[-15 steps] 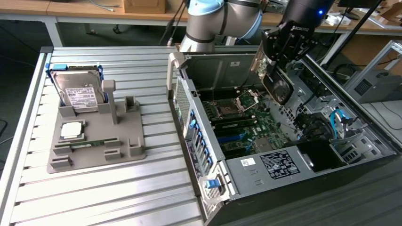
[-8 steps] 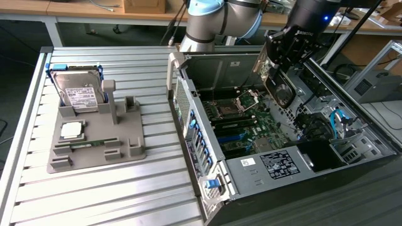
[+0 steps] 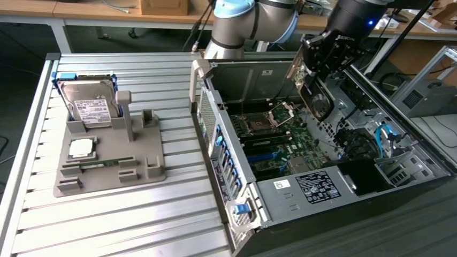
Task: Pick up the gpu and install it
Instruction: 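Pick up the gpu and move the gpu toward the slot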
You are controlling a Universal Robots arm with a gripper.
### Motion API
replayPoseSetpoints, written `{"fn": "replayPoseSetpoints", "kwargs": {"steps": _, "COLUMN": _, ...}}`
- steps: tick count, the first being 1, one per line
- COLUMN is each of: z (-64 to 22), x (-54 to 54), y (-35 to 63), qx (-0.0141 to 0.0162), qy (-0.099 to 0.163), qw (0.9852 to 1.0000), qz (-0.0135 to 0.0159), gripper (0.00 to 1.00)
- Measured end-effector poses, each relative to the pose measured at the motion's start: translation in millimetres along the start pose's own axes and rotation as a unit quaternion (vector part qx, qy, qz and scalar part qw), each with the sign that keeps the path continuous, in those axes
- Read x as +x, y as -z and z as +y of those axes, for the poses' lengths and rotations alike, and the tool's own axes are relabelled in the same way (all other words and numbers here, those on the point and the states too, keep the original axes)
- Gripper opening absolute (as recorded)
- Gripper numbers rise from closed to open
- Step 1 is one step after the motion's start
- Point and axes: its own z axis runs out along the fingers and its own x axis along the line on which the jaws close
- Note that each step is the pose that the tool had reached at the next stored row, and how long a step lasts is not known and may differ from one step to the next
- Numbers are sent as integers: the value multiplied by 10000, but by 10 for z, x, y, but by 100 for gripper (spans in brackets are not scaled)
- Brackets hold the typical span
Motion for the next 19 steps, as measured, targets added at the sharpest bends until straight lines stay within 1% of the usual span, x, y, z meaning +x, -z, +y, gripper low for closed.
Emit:
{"fn": "replayPoseSetpoints", "kwargs": {"steps": 3, "z": 1, "x": -36, "y": -8, "qx": 7, "qy": 141, "qw": 9999, "qz": 3, "gripper": 27}}
{"fn": "replayPoseSetpoints", "kwargs": {"steps": 5, "z": 3, "x": -70, "y": -19, "qx": 8, "qy": 189, "qw": 9998, "qz": 4, "gripper": 27}}
{"fn": "replayPoseSetpoints", "kwargs": {"steps": 10, "z": 3, "x": -114, "y": -94, "qx": 9, "qy": 196, "qw": 9998, "qz": 5, "gripper": 27}}
{"fn": "replayPoseSetpoints", "kwargs": {"steps": 19, "z": 1, "x": -135, "y": -202, "qx": 9, "qy": 206, "qw": 9998, "qz": 5, "gripper": 27}}
